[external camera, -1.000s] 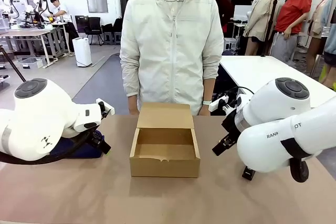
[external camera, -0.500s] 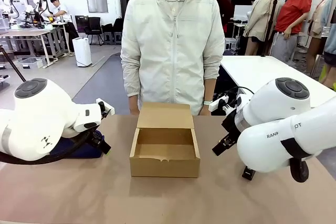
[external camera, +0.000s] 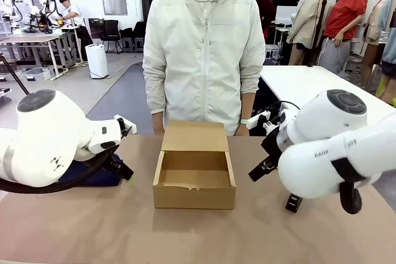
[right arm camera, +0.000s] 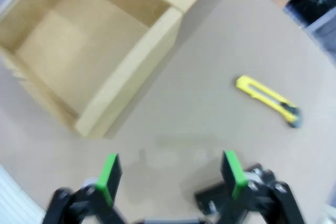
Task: Pack the items into the box.
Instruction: Pick up the item indicated by the person and place it inside the Mailer Box.
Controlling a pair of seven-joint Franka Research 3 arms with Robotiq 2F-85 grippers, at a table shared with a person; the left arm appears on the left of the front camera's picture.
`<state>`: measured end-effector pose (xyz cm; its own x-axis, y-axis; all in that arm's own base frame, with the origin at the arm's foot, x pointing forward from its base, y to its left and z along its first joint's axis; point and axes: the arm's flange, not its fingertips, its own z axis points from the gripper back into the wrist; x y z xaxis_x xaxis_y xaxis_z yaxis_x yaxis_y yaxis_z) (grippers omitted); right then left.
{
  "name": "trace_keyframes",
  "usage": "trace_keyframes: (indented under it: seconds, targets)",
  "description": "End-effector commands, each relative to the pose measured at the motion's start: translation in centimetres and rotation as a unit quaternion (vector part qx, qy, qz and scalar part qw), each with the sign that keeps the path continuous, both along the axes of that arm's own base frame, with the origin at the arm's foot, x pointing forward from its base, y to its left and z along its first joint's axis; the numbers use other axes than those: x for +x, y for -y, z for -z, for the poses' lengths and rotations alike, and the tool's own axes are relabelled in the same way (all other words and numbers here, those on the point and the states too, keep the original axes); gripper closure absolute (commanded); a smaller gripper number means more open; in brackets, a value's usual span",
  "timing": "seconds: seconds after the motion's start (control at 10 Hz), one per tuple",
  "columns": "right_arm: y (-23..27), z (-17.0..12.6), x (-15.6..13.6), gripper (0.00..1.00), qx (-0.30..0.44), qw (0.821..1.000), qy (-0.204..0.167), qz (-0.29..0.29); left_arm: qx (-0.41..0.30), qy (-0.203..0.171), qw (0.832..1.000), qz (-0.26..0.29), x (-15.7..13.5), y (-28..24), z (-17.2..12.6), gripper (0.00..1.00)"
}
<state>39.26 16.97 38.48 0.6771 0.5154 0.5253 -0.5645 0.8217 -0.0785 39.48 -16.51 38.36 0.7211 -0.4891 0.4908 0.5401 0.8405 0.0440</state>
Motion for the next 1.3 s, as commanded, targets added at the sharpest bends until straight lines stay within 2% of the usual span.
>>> trace_keyframes:
  seconds: [0.0, 0.2, 0.3, 0.4, 0.5, 0.6, 0.8, 0.9, 1.1, 1.2]
  targets:
    - [2.0, -6.7, 0.3, 0.00, 0.115, 0.990, -0.077, 0.038, -0.069, -0.093, 0.993, -0.023, -0.6, -1.8, -6.6, 0.00]
    - [6.7, -14.6, -1.1, 0.00, 0.224, 0.965, -0.125, 0.058, -0.186, -0.133, 0.973, 0.019, -1.3, -6.4, -14.0, 0.00]
    - [10.2, -17.9, -2.5, 0.00, 0.289, 0.945, -0.149, 0.036, -0.244, -0.148, 0.958, 0.038, -1.9, -9.9, -17.5, 0.00]
    - [14.8, -19.9, -3.7, 0.00, 0.333, 0.930, -0.143, 0.055, -0.301, -0.168, 0.938, 0.030, -2.6, -14.1, -20.1, 0.00]
    - [20.9, -20.8, -5.0, 0.00, 0.384, 0.906, -0.139, 0.112, -0.366, -0.144, 0.919, -0.031, -3.0, -20.4, -22.1, 0.00]
    - [25.9, -20.4, -6.7, 0.00, 0.425, 0.880, -0.117, 0.175, -0.397, -0.131, 0.905, -0.074, -3.5, -26.0, -22.5, 0.00]
    - [33.6, -17.2, -9.8, 0.00, 0.495, 0.821, -0.104, 0.263, -0.475, -0.111, 0.858, -0.162, -6.0, -35.1, -20.1, 0.00]
    - [36.4, -15.0, -11.2, 0.00, 0.528, 0.792, -0.097, 0.293, -0.512, -0.107, 0.830, -0.196, -7.8, -38.6, -18.0, 0.00]
    - [38.2, -12.0, -12.0, 0.00, 0.544, 0.766, -0.108, 0.325, -0.537, -0.101, 0.797, -0.257, -9.8, -42.5, -14.8, 0.00]
    - [38.3, -11.7, -12.0, 0.00, 0.526, 0.777, -0.087, 0.336, -0.523, -0.085, 0.806, -0.263, -10.7, -42.7, -13.8, 0.00]
